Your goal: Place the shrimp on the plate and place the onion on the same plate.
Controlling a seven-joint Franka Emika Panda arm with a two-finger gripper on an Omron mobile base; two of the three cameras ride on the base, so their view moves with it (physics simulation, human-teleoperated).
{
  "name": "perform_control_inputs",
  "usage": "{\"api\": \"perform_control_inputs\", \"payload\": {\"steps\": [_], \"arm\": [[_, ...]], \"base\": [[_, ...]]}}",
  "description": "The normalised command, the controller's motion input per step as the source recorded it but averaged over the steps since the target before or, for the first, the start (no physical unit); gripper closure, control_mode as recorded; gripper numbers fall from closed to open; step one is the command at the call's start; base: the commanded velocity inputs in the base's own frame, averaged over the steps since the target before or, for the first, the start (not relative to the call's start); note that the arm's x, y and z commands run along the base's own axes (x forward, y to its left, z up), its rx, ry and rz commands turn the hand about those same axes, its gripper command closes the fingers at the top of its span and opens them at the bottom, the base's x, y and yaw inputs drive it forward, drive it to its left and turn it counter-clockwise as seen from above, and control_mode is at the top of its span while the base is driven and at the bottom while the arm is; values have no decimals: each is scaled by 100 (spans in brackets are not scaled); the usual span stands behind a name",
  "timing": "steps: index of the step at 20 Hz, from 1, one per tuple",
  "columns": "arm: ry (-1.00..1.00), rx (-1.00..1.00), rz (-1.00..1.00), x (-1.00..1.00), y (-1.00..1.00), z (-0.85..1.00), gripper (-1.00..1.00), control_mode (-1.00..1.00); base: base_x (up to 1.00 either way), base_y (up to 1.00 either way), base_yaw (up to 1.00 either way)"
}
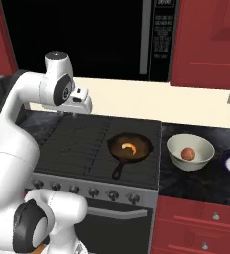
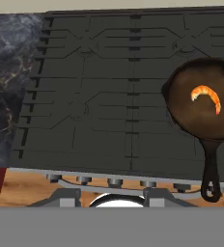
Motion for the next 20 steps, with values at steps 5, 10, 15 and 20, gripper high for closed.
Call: {"api": "perform_control_inputs", "payload": {"steps": [5, 10, 15, 20], "arm": [[0, 0, 0, 0, 0, 0, -100, 100], [0, 0, 0, 0, 0, 0, -100, 100], [0, 0, 0, 0, 0, 0, -100, 100], [0, 0, 0, 0, 0, 0, -100, 100]], "base": [[0, -13, 0], [0, -61, 0], [0, -64, 0], [0, -58, 0]]}}
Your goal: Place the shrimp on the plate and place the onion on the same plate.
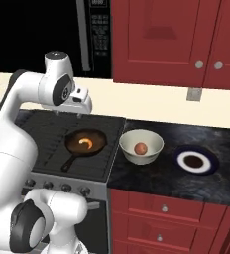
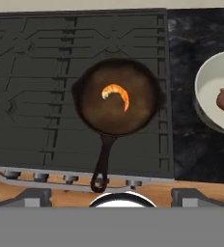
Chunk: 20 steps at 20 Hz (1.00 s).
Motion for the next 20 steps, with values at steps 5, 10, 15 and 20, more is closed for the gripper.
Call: {"api": "perform_control_inputs", "payload": {"steps": [5, 10, 15, 20], "arm": [[0, 0, 0, 0, 0, 0, -100, 100], [0, 0, 0, 0, 0, 0, -100, 100], [0, 0, 0, 0, 0, 0, -100, 100], [0, 0, 0, 0, 0, 0, -100, 100]], "base": [[0, -67, 0], [10, -39, 4], [15, -19, 8], [12, -11, 4]]}}
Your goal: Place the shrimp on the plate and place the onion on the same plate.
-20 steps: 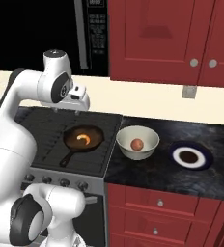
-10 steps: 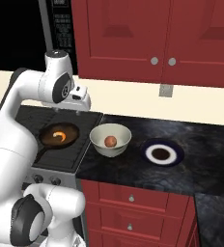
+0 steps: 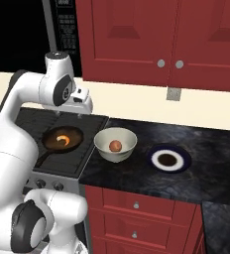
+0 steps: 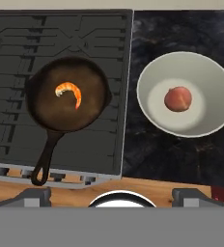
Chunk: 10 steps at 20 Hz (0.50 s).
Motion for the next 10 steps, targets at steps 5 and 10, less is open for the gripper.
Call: {"api": "perform_control_inputs", "payload": {"steps": [5, 10], "arm": [[0, 0, 0, -1, 0, -1, -100, -100], [2, 1, -1, -21, 14, -43, -100, -100]], "base": [[0, 0, 0], [0, 0, 0]]}}
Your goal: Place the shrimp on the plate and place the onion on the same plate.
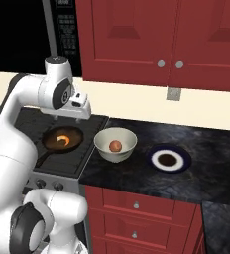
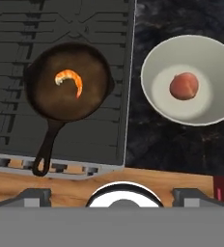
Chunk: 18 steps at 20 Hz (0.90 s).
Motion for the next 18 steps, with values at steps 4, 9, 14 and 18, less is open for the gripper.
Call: {"api": "perform_control_inputs", "payload": {"steps": [4, 9, 14, 18], "arm": [[-4, 0, 0, 0, 50, -72, -100, -100], [1, -10, 0, 25, 59, -91, -100, -100], [5, -6, 9, 51, 39, -44, -100, -100], [11, -1, 12, 69, 17, 0, -100, -100]], "base": [[0, 0, 0], [0, 0, 0], [0, 0, 0], [0, 0, 0]]}}
